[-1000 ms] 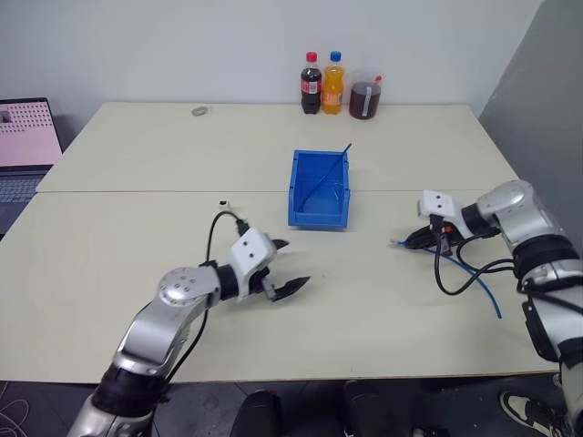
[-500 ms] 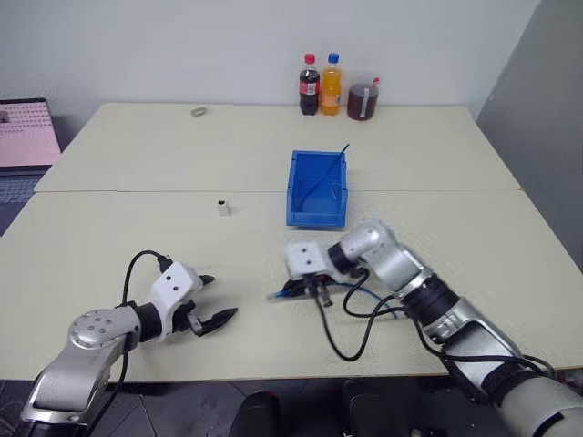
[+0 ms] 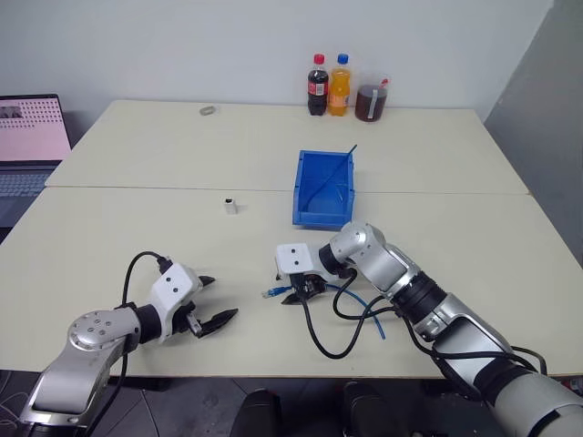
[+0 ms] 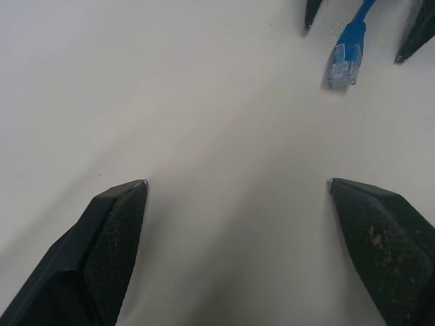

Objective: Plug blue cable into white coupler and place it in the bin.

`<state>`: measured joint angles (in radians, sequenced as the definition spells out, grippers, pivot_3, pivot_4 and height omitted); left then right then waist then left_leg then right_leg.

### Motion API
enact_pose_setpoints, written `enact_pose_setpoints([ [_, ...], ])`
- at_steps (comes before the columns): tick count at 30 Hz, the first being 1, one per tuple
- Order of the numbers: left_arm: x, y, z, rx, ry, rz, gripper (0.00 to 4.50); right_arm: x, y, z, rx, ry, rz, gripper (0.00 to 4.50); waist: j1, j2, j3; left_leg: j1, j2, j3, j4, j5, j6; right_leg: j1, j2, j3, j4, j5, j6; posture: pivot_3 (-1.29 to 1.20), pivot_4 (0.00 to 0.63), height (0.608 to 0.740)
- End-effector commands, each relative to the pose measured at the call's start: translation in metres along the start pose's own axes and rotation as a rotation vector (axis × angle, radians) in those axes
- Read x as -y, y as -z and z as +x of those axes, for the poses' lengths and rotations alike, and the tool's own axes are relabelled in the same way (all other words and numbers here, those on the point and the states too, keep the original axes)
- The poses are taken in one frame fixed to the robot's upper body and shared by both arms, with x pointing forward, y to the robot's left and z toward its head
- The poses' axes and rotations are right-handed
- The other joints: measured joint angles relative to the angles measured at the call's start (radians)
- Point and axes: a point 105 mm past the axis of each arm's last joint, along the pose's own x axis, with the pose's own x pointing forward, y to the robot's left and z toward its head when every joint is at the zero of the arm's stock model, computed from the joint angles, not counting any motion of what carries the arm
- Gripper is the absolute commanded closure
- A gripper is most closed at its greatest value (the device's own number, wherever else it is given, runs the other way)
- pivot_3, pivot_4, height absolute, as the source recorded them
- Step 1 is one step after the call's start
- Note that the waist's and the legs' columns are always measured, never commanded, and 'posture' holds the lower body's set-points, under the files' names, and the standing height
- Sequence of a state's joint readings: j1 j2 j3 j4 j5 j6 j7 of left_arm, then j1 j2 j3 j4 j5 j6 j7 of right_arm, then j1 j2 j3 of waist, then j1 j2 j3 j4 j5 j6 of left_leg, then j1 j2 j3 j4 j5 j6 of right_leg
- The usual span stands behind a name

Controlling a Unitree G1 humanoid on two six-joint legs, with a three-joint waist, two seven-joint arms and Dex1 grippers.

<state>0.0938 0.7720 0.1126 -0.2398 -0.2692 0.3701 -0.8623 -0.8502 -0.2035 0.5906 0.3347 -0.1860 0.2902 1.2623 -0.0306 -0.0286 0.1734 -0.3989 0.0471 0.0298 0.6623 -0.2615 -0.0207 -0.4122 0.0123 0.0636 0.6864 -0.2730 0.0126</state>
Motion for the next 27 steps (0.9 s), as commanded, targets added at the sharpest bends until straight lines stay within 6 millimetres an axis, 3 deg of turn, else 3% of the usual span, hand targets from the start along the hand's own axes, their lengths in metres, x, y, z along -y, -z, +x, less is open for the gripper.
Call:
enact_pose_setpoints([
  [1,0.005,-0.015,0.009,0.038,0.067,-0.01,0.0,-0.002,-0.015,-0.034,0.11,0.063,0.056,0.86,0.004,0.0,0.0,-0.001,-0.001,-0.001,0.0,0.0,0.0,0.0,0.0,-0.001,0.0,0.0,0.0,0.0,0.15,0.74],
  [4,0.009,-0.021,0.015,0.036,0.122,-0.008,0.0,-0.012,-0.015,-0.052,0.166,0.109,0.14,0.06,0.003,-0.001,0.0,-0.001,-0.001,-0.001,0.0,0.0,0.0,0.0,0.0,-0.001,-0.001,0.0,0.001,0.0,0.15,0.74],
  [10,0.019,-0.024,0.034,0.0,0.213,0.017,0.0,-0.053,-0.003,-0.093,0.236,0.211,0.352,0.02,0.002,0.0,0.0,-0.002,0.0,-0.003,-0.001,0.0,0.0,0.001,0.001,-0.001,-0.004,0.0,0.001,0.0,0.15,0.74],
  [17,0.026,-0.015,0.045,-0.043,0.269,0.053,0.0,-0.085,0.008,-0.104,0.219,0.327,0.494,0.02,-0.001,-0.001,0.0,0.0,0.0,-0.003,-0.001,0.0,0.0,0.003,0.002,0.001,-0.004,-0.003,0.006,0.0,0.15,0.74],
  [27,0.047,-0.005,0.062,-0.063,0.325,0.055,1.9,-0.082,0.02,-0.121,0.158,0.478,0.516,0.0,0.004,-0.001,-0.003,0.001,-0.003,-0.001,0.001,0.0,0.0,0.006,0.002,0.002,-0.007,-0.001,0.01,0.0,0.15,0.74],
])
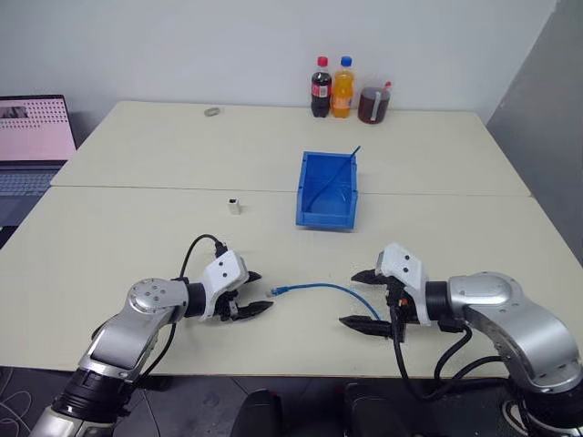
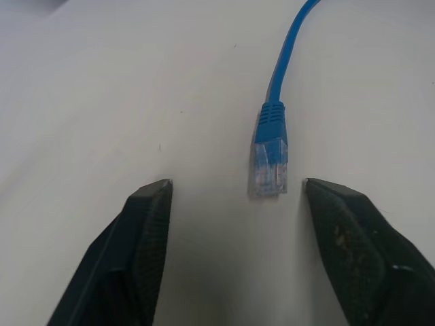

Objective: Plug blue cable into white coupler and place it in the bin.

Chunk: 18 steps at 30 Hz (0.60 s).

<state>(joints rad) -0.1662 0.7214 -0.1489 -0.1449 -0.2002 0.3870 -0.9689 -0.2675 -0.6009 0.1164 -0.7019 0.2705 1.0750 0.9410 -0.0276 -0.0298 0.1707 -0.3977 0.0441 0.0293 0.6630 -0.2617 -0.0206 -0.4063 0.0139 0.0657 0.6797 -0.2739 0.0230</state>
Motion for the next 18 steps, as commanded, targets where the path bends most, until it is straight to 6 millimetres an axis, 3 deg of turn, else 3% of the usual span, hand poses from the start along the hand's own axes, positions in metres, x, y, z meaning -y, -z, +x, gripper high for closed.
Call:
enact_pose_setpoints([
  [1,0.023,0.021,0.016,-0.062,0.082,-0.059,2.19,0.004,-0.008,-0.008,0.029,0.05,-0.034,0.0,0.002,0.0,0.0,0.0,0.0,0.0,0.0,0.0,0.0,0.0,0.0,0.0,0.0,0.0,0.0,0.0,0.15,0.74],
  [10,0.025,0.03,0.013,-0.081,0.08,-0.081,4.22,0.003,-0.011,-0.01,0.068,0.059,-0.018,0.0,0.0,0.0,-0.001,0.001,0.001,0.0,0.0,0.0,0.0,0.0,0.0,0.0,0.0,0.0,0.0,0.0,0.15,0.74],
  [14,0.016,0.017,0.011,-0.013,0.057,-0.088,4.28,0.0,-0.017,-0.011,0.16,0.049,0.022,0.0,0.0,0.0,-0.001,0.001,0.001,0.0,0.0,0.0,0.0,0.0,0.001,0.0,0.0,0.0,0.0,0.0,0.15,0.74],
  [18,0.007,-0.015,0.009,0.133,0.039,-0.095,4.28,-0.004,-0.024,-0.011,0.262,0.032,0.118,0.0,0.0,0.0,-0.001,0.0,0.001,-0.001,0.0,0.0,0.0,0.0,0.001,0.0,0.0,0.0,0.0,0.0,0.15,0.74],
])
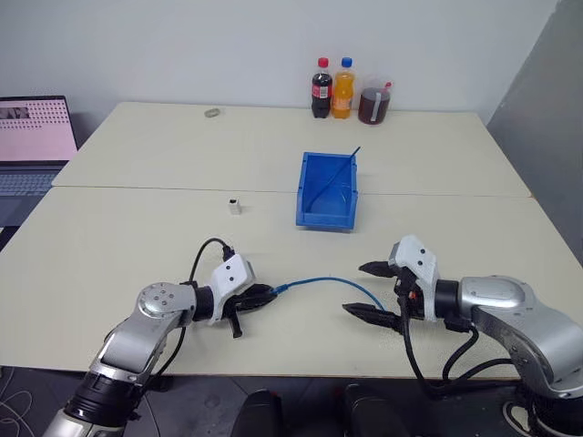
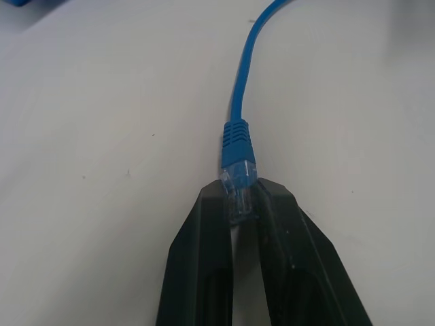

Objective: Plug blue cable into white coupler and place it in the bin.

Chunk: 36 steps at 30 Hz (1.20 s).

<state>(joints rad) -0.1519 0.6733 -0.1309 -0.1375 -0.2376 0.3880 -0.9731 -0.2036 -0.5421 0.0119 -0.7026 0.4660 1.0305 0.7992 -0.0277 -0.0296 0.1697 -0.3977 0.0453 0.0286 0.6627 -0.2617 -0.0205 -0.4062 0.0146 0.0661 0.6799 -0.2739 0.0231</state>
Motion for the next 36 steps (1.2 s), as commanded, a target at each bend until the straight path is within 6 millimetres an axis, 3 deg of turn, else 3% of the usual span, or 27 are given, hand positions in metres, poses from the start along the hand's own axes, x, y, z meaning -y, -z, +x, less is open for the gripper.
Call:
enact_pose_setpoints([
  [1,0.0,-0.023,0.004,0.111,0.014,-0.029,4.28,-0.009,-0.015,-0.005,0.111,-0.023,0.04,0.0,0.001,-0.001,0.0,0.0,0.0,0.0,0.0,0.0,0.0,0.0,0.0,0.0,0.0,0.0,0.0,0.0,0.15,0.74],
  [7,0.002,-0.076,0.003,0.323,0.041,0.005,4.28,-0.022,-0.009,0.004,0.154,-0.064,0.204,0.0,-0.002,-0.003,0.002,-0.002,0.0,-0.001,0.0,0.0,0.0,-0.001,0.0,0.0,0.0,0.0,0.0,0.0,0.15,0.74],
  [12,0.005,-0.109,-0.002,0.449,0.066,-0.007,4.28,-0.016,-0.008,0.011,0.214,-0.023,0.317,0.0,-0.007,-0.003,0.002,-0.002,0.001,-0.001,0.0,0.0,0.0,-0.001,0.001,0.002,0.0,0.0,0.0,0.0,0.15,0.74],
  [17,0.012,-0.116,-0.004,0.472,0.112,-0.037,4.28,0.003,-0.031,0.015,0.371,0.026,0.404,0.0,-0.008,-0.003,0.002,-0.002,0.001,-0.001,0.0,0.0,0.0,-0.001,0.002,0.003,0.0,0.0,0.0,0.0,0.15,0.74],
  [24,0.014,-0.121,-0.006,0.51,0.14,-0.083,4.28,0.005,-0.048,0.027,0.433,-0.016,0.454,0.0,-0.007,-0.003,0.002,-0.003,0.0,-0.001,0.0,0.0,0.0,-0.002,0.002,0.003,0.0,0.0,0.0,0.0,0.15,0.74],
  [36,0.019,-0.124,-0.006,0.52,0.168,-0.103,4.28,0.011,-0.057,0.035,0.488,-0.063,0.52,0.0,-0.007,-0.003,0.002,-0.003,0.001,-0.001,-0.001,0.0,0.0,-0.002,0.002,0.003,0.0,0.0,0.0,0.0,0.15,0.74],
])
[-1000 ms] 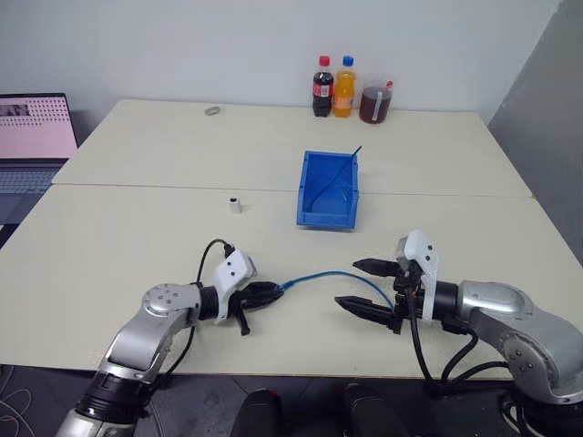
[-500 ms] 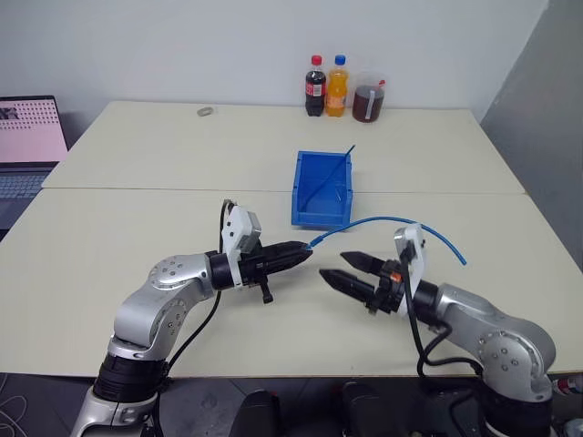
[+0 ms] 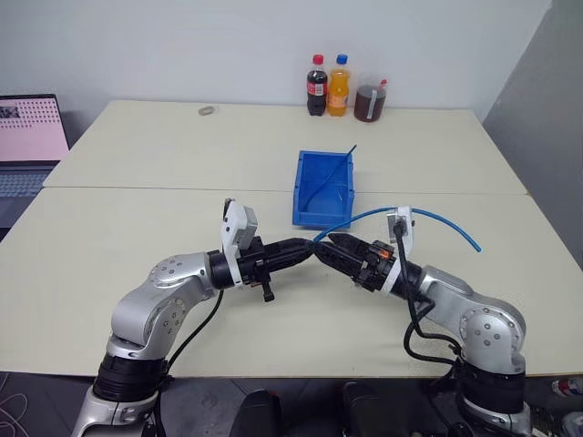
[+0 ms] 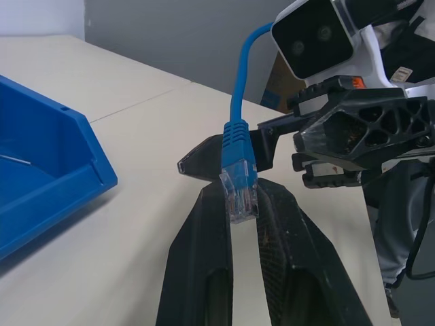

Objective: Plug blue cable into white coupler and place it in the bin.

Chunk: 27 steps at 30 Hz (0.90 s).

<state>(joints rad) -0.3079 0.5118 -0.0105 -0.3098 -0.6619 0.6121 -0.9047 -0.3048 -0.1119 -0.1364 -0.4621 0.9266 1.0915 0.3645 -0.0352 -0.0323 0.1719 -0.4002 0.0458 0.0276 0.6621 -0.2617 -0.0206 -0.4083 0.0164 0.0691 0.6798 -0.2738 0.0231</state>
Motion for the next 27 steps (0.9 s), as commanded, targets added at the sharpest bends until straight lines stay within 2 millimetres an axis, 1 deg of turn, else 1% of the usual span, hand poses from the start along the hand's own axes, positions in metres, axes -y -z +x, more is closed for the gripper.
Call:
enact_pose_setpoints([
  [1,0.0079,-0.0132,0.0019,0.028,0.027,0.039,4.28,-0.0095,-0.0132,0.0015,0.05,-0.054,-0.019,0.0,0.0,0.0,0.0,0.0,0.0,0.0,0.0,0.0,0.0,0.0,0.0,0.0,0.0,0.0,0.0,0.0,0.15,0.74],
  [2,0.0085,-0.0136,0.0024,0.028,0.028,0.038,4.28,-0.0097,-0.0131,0.0018,0.049,-0.057,-0.02,0.0,0.0,0.0,0.0,0.0,0.0,0.0,0.0,0.0,0.0,0.0,0.0,0.0,0.0,0.0,0.0,0.0,0.15,0.74],
  [5,0.0101,-0.014,0.0034,0.022,0.031,0.036,4.28,-0.0096,-0.0132,0.0023,0.05,-0.059,-0.019,0.56,0.0,0.0,0.0,0.0,0.0,0.0,0.0,0.0,0.0,0.0,0.0,0.0,0.0,0.0,0.0,0.0,0.15,0.74],
  [7,0.0108,-0.0147,0.0042,0.023,0.031,0.033,4.28,-0.0097,-0.0124,0.0024,0.046,-0.061,-0.02,1.12,0.0,0.0,0.0,0.0,0.0,0.0,0.0,0.0,0.0,0.0,0.0,0.0,0.0,0.0,0.0,0.0,0.15,0.74],
  [8,0.0112,-0.0154,0.0046,0.024,0.032,0.033,4.28,-0.0103,-0.0122,0.0027,0.047,-0.064,-0.019,1.29,0.0,0.0,0.0,0.0,0.0,0.0,0.0,0.0,0.0,0.0,0.0,0.0,0.0,0.0,0.0,0.0,0.15,0.74],
  [15,0.0122,-0.0188,0.0071,0.029,0.035,0.026,4.28,-0.0128,-0.01,0.0038,0.037,-0.078,-0.019,3.0,0.0,0.0,0.0,0.0,0.0,0.0,0.0,0.0,0.0,0.0,0.0,0.0,0.0,0.0,0.0,0.0,0.15,0.74],
  [21,0.012,-0.0171,0.0087,0.022,0.045,0.03,4.29,-0.0144,-0.0076,0.0037,0.023,-0.091,-0.02,4.3,0.0,0.0,0.0,0.0,0.0,0.0,0.0,0.0,0.0,-0.001,0.0,0.0,0.0,0.0,0.0,0.0,0.15,0.74],
  [27,0.0106,-0.0161,0.0044,0.014,0.042,0.027,4.31,-0.0146,-0.0115,0.0013,0.044,-0.1,0.005,4.35,0.0,0.0,0.0,0.0,0.0,0.0,-0.001,0.0,0.0,-0.001,0.0,0.0,0.0,0.0,0.0,0.0,0.15,0.74],
])
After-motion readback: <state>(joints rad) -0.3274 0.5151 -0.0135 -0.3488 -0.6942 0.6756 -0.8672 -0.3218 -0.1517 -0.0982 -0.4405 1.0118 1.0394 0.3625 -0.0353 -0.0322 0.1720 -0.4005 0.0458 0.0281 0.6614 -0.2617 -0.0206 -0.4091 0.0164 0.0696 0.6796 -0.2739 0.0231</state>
